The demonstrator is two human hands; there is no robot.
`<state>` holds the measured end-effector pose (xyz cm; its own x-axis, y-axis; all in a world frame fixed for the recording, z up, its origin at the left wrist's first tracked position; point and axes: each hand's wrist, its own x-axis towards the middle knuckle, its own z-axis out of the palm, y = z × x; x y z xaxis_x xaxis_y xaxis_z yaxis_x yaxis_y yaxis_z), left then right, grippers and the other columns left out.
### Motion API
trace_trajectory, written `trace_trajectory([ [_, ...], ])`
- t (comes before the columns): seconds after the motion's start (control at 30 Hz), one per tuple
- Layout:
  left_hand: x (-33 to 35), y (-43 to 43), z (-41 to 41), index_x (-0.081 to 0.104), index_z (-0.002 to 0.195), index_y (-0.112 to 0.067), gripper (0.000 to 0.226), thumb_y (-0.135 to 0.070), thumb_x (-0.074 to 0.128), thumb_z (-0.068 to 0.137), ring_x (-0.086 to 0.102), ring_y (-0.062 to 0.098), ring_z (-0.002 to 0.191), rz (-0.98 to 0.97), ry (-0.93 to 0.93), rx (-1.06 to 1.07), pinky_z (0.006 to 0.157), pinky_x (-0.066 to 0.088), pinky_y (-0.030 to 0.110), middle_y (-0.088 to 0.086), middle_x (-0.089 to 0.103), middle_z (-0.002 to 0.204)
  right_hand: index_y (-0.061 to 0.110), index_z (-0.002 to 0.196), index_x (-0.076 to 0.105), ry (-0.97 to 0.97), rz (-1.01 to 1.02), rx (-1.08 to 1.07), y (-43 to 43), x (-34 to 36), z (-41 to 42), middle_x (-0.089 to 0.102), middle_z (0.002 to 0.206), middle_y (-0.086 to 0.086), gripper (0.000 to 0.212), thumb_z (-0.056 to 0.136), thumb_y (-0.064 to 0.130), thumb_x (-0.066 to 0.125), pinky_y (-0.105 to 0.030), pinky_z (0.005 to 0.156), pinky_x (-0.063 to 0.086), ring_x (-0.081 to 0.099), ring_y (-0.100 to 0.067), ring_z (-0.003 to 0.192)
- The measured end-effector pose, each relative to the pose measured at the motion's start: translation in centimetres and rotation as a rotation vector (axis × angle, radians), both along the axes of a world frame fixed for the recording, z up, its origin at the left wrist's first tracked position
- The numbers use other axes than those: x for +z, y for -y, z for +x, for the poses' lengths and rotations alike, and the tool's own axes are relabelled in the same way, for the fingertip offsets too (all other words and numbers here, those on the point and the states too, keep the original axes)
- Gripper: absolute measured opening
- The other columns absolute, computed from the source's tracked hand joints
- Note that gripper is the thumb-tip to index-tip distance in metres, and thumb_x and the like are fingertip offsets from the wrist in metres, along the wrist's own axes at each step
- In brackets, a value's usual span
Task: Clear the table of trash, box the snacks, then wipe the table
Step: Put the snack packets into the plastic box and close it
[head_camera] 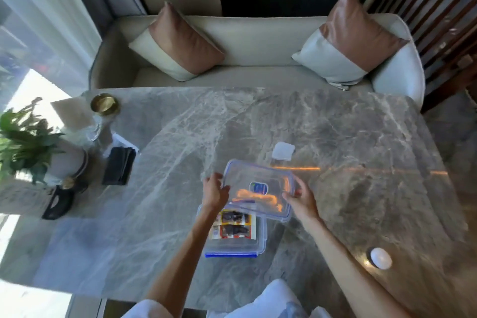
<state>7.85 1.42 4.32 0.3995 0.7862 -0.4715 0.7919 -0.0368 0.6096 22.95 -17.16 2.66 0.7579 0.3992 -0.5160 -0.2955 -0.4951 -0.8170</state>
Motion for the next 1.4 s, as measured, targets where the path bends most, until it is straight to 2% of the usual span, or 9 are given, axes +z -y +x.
trace_trajectory([
  [0.1, -0.7, 0.7, -6.2, 0.060, 0.104, 0.006, 0.028, 0.005, 0.063, 0.076, 0.059, 0.040, 0.099, -0.024, -0.052, 0.164, 0.081, 0.047, 0.037, 0.029, 0.063, 0.103, 0.009, 0.137, 0.050, 0.021, -0.058, 0.212, -1.3, -1.2, -4.6, 0.064, 0.114, -0.008, 0.063, 0.079, 0.003, 0.074, -0.038, 0.094, 0.050, 0.057, -0.016, 0.100],
  [0.23, -2.2, 3.6, -11.2, 0.058, 0.102, 0.002, 0.026, 0.006, 0.060, 0.076, 0.058, 0.036, 0.098, -0.062, -0.098, 0.266, 0.080, 0.045, 0.034, 0.025, 0.060, 0.107, 0.014, 0.141, 0.048, 0.075, -0.177, 0.330, -1.2, -2.6, -8.6, 0.059, 0.135, -0.013, 0.062, 0.083, 0.000, 0.066, -0.044, 0.107, 0.043, 0.057, -0.027, 0.123],
  [0.4, -3.4, 4.8, -11.9, 0.055, 0.097, 0.005, 0.022, 0.009, 0.058, 0.076, 0.059, 0.038, 0.095, -0.065, -0.032, 0.304, 0.077, 0.045, 0.038, 0.025, 0.061, 0.101, 0.021, 0.141, 0.048, 0.131, -0.284, 0.336, -0.9, -2.6, -9.7, 0.058, 0.131, -0.015, 0.063, 0.083, 0.006, 0.069, -0.044, 0.104, 0.044, 0.055, -0.032, 0.121],
  [0.6, -3.4, 4.3, -11.6, 0.054, 0.091, -0.002, 0.022, 0.010, 0.057, 0.073, 0.061, 0.034, 0.093, -0.088, -0.017, 0.298, 0.079, 0.046, 0.041, 0.023, 0.064, 0.100, 0.012, 0.135, 0.049, 0.091, -0.269, 0.291, -0.7, -2.3, -9.7, 0.056, 0.131, -0.013, 0.062, 0.078, -0.004, 0.068, -0.044, 0.105, 0.044, 0.055, -0.029, 0.119],
  [0.73, -3.4, 4.4, -11.7, 0.051, 0.089, -0.002, 0.021, 0.011, 0.054, 0.072, 0.059, 0.036, 0.093, -0.115, -0.019, 0.299, 0.076, 0.046, 0.042, 0.024, 0.062, 0.099, 0.015, 0.132, 0.048, 0.091, -0.336, 0.303, -0.3, -2.3, -10.0, 0.057, 0.127, -0.015, 0.059, 0.078, 0.000, 0.068, -0.047, 0.101, 0.045, 0.056, -0.031, 0.116],
  [0.9, -3.4, 4.5, -11.9, 0.047, 0.086, -0.005, 0.023, 0.012, 0.053, 0.071, 0.051, 0.028, 0.086, -0.167, 0.001, 0.299, 0.069, 0.038, 0.034, 0.020, 0.057, 0.096, 0.017, 0.127, 0.045, 0.098, -0.400, 0.337, 0.2, -1.8, -10.2, 0.055, 0.123, -0.016, 0.058, 0.077, 0.004, 0.070, -0.047, 0.095, 0.049, 0.056, -0.032, 0.111],
  [1.07, -3.2, 4.5, -12.2, 0.041, 0.080, -0.010, 0.028, 0.015, 0.049, 0.070, 0.044, 0.022, 0.083, -0.253, 0.048, 0.329, 0.070, 0.036, 0.034, 0.011, 0.047, 0.090, 0.018, 0.108, 0.040, 0.117, -0.485, 0.390, 0.2, -0.8, -10.2, 0.057, 0.111, -0.015, 0.050, 0.072, 0.012, 0.075, -0.048, 0.089, 0.050, 0.059, -0.033, 0.100],
  [1.27, -3.1, 4.5, -11.9, 0.051, 0.086, -0.002, 0.024, 0.006, 0.054, 0.064, 0.052, 0.026, 0.080, -0.246, 0.041, 0.355, 0.068, 0.044, 0.039, 0.012, 0.056, 0.086, 0.017, 0.105, 0.038, 0.169, -0.539, 0.450, 0.1, 0.1, -10.4, 0.055, 0.111, -0.014, 0.049, 0.074, 0.024, 0.075, -0.052, 0.091, 0.048, 0.057, -0.033, 0.102],
  [1.4, -3.3, 4.6, -11.3, 0.060, 0.102, 0.003, 0.032, 0.011, 0.062, 0.071, 0.065, 0.037, 0.095, -0.207, 0.090, 0.358, 0.084, 0.054, 0.047, 0.022, 0.068, 0.100, 0.009, 0.117, 0.039, 0.261, -0.682, 0.569, -0.3, 1.1, -10.1, 0.051, 0.124, -0.015, 0.050, 0.080, 0.021, 0.070, -0.045, 0.094, 0.047, 0.053, -0.033, 0.114],
])
